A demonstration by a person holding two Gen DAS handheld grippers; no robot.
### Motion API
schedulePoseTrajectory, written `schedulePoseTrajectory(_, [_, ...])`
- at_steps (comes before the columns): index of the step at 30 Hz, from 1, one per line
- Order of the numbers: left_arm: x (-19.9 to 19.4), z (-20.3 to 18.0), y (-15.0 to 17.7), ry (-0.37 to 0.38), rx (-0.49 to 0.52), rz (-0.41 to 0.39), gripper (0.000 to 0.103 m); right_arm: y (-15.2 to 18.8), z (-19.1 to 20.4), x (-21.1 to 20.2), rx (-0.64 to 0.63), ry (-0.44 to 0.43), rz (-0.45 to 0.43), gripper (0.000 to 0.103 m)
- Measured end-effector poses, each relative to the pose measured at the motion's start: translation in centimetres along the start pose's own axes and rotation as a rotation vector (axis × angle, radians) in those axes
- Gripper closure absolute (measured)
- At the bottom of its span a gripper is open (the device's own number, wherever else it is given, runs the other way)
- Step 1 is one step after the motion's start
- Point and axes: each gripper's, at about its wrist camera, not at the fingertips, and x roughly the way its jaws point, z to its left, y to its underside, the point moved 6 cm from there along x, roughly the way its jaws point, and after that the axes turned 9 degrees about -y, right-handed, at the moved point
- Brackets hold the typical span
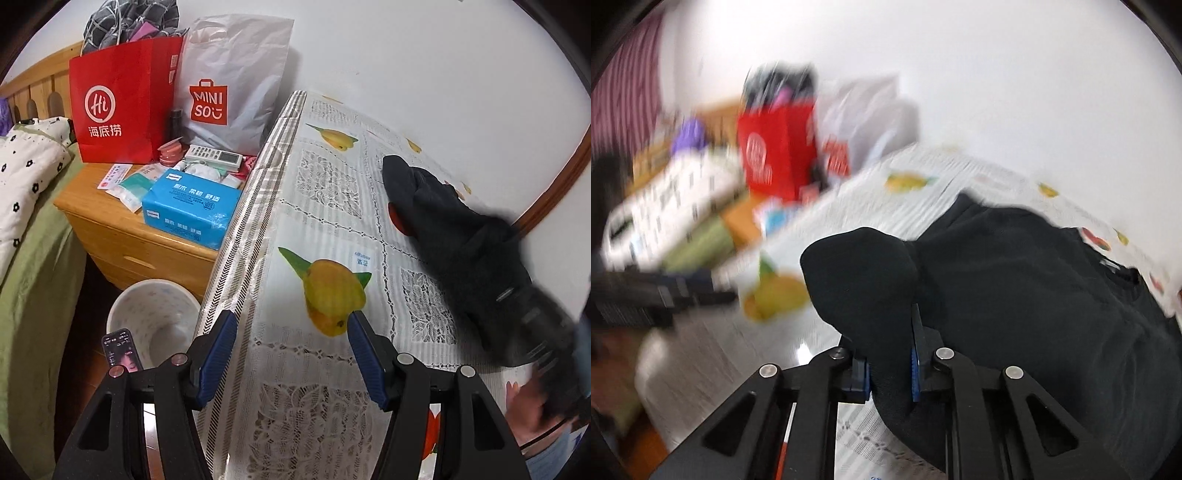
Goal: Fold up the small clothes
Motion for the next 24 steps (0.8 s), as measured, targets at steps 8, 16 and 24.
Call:
schedulePoseTrajectory(8, [-1.0,-5.8,0.5,0.074,0.092,-0.046,0.043,-2.3,-8.7,-11.3,0.302,-0.130,-0.322,0.090])
schedulePoseTrajectory(16, [-1.8,-16.0,2.5,0.190,0.295,-0.057,0.039,4.2,-17.5,-15.7,0.550,-0.051,-0.417,0.090])
schedulePoseTrajectory(24, [-1.7,-25.5,7.7,0.277,0.508,-0.031,0.032,12.3,-23.5,-15.1,0.700,0.069,-0.267,0.091])
